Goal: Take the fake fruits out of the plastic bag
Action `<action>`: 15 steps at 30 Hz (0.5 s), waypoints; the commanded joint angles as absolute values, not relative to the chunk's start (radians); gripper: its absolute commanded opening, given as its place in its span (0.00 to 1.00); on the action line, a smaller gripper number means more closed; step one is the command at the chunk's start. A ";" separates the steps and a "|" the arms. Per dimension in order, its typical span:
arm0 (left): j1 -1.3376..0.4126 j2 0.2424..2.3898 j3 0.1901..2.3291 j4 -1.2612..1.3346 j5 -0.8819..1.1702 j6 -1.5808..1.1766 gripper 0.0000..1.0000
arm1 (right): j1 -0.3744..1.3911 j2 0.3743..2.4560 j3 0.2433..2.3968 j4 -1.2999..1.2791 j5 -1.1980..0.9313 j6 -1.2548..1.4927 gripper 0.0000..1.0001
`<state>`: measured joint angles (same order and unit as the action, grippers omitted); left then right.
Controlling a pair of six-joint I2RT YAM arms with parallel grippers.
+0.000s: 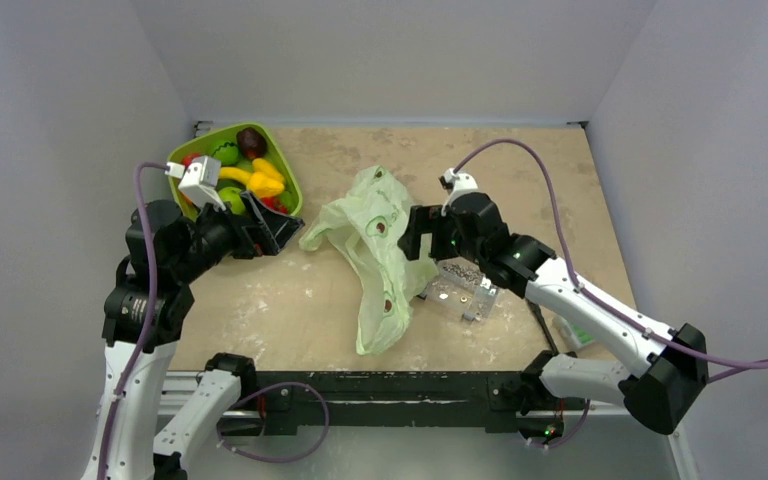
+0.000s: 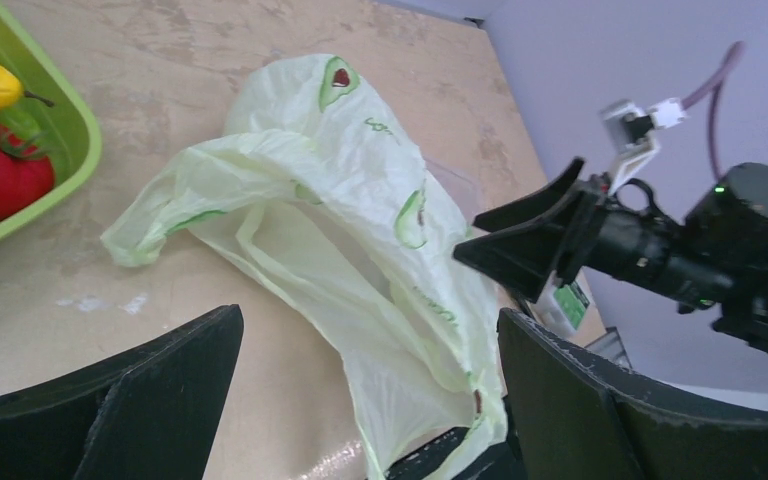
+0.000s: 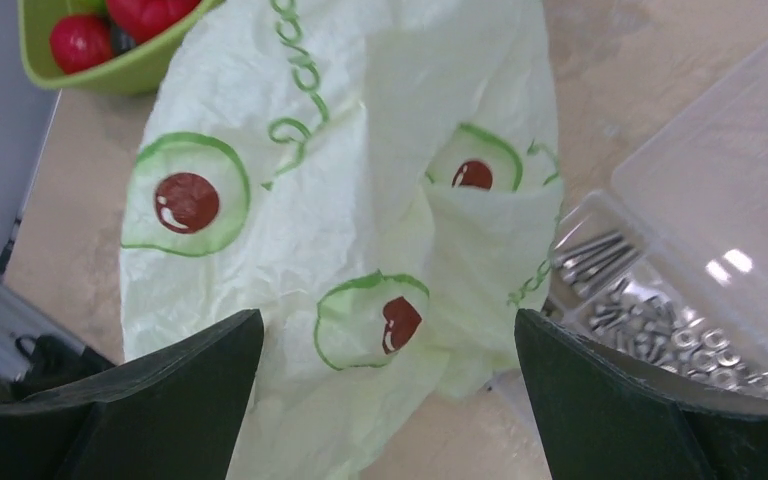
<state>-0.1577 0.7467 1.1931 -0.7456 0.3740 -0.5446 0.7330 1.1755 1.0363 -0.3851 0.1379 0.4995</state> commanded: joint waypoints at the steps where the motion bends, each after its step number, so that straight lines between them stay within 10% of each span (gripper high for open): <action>1: -0.160 0.714 1.156 -0.716 0.480 -0.624 0.98 | 0.753 1.126 0.884 -0.150 -0.106 0.614 0.99; 8: -0.160 0.675 1.182 -0.749 0.476 -0.623 0.98 | 0.934 1.078 0.797 0.067 -0.246 0.775 0.95; 15: -0.160 0.672 1.254 -0.793 0.437 -0.603 0.98 | 0.963 0.945 0.956 -0.291 -0.053 0.703 0.99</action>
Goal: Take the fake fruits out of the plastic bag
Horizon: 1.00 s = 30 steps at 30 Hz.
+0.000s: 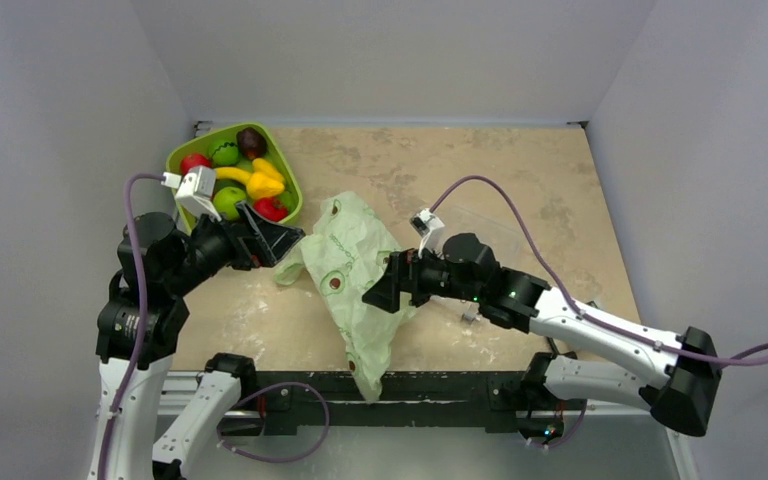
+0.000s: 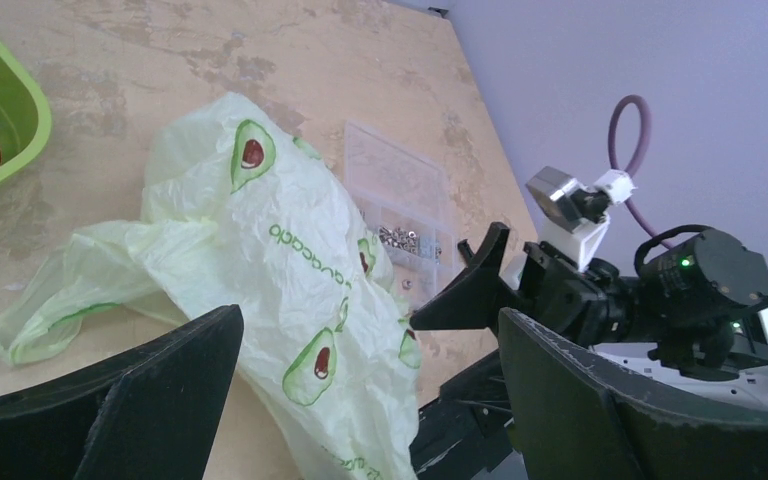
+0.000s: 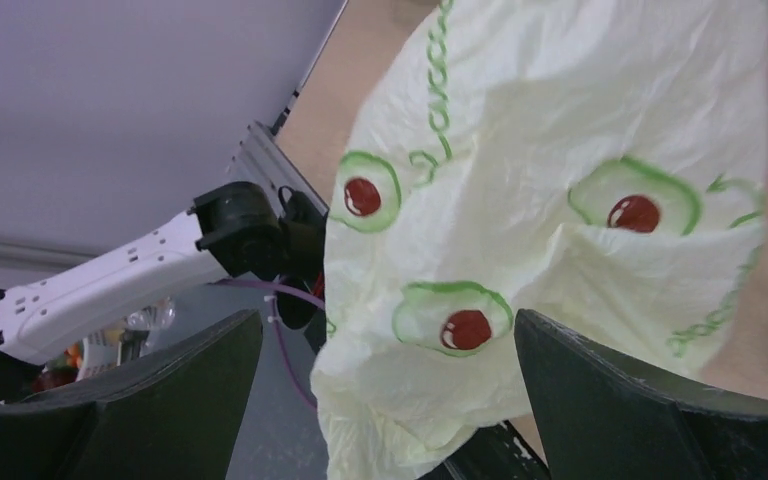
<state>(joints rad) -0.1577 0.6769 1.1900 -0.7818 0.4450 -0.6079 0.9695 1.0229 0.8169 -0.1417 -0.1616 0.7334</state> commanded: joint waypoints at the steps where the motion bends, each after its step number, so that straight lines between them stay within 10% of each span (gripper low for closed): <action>1: -0.160 0.670 1.263 -0.797 0.434 -0.602 0.98 | 0.963 0.937 0.998 -0.373 0.005 0.679 0.99; 13: -0.160 0.670 1.388 -0.839 0.304 -0.550 0.98 | 0.963 0.933 1.462 -0.888 0.705 0.544 0.99; 30: -0.160 0.596 1.448 -0.793 -0.037 -0.386 0.98 | 0.963 0.739 1.435 -0.637 0.969 0.265 0.99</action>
